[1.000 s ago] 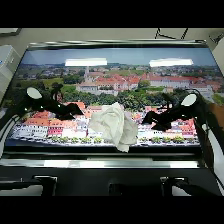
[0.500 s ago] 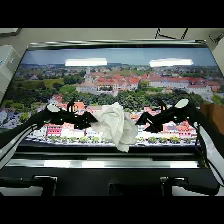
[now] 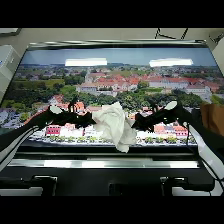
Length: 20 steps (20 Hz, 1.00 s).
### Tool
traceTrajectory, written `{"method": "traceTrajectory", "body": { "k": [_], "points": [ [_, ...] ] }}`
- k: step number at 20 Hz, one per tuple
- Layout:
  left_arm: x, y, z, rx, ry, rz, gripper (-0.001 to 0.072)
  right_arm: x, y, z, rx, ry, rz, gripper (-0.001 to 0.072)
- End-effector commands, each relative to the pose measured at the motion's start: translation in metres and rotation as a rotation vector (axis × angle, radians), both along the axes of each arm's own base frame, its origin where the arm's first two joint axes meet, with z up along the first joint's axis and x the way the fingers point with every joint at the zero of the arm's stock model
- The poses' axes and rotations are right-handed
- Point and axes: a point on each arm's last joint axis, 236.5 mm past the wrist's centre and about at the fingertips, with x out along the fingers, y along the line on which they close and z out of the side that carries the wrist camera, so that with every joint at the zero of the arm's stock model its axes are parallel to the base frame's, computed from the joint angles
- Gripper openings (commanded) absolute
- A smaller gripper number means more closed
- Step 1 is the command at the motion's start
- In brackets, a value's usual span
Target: Fold the clothes and pants, and hang the long-sleeved shirts on hangers.
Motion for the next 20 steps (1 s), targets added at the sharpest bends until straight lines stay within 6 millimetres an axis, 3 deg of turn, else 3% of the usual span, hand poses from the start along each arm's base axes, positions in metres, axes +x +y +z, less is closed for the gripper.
{"method": "traceTrajectory", "body": {
  "k": [1,3,4,5,7,9,10,12,14,16,18,20],
  "points": [
    [0.012,0.002,0.024,-0.005,-0.091,0.001,0.0022,0.007,0.017,0.005,-0.004,-0.073,0.053,0.004],
    [0.038,0.008,0.075,-0.011,-0.282,-0.028,0.0021,0.038,0.002,0.045,-0.019,-0.222,0.086,0.0037],
    [0.054,0.013,0.113,-0.014,-0.403,-0.035,0.0021,0.064,-0.013,0.08,-0.049,-0.343,0.077,0.0037],
    [0.072,0.022,0.163,-0.018,-0.54,-0.024,0.0021,0.09,-0.029,0.122,-0.08,-0.48,0.056,0.0037],
    [0.09,0.045,0.281,-0.032,-0.809,0.031,0.0022,0.13,-0.06,0.24,-0.137,-0.825,0.0,0.0038],
    [0.076,0.066,0.403,-0.038,-1.078,0.08,0.0022,0.132,-0.084,0.365,-0.181,-1.143,-0.091,0.0039],
    [0.059,0.074,0.455,-0.039,-1.197,0.097,0.0022,0.119,-0.089,0.415,-0.207,-1.282,-0.104,0.0039],
    [0.017,0.084,0.53,-0.044,-1.377,0.125,0.0022,0.084,-0.091,0.476,-0.221,-1.442,-0.135,0.0039],
    [-0.02,0.092,0.578,-0.055,-1.509,0.175,0.0022,0.048,-0.084,0.512,-0.186,-1.532,-0.147,0.0039],
    [-0.05,0.102,0.61,-0.067,-1.604,0.236,0.0022,0.018,-0.081,0.542,-0.162,-1.619,-0.172,0.004],
    [-0.067,0.107,0.625,-0.074,-1.653,0.266,0.0022,0.0,-0.081,0.563,-0.154,-1.684,-0.2,0.004],
    [-0.065,0.105,0.62,-0.065,-1.642,0.251,0.0022,-0.004,-0.082,0.567,-0.154,-1.699,-0.208,0.004]
  ]
}}
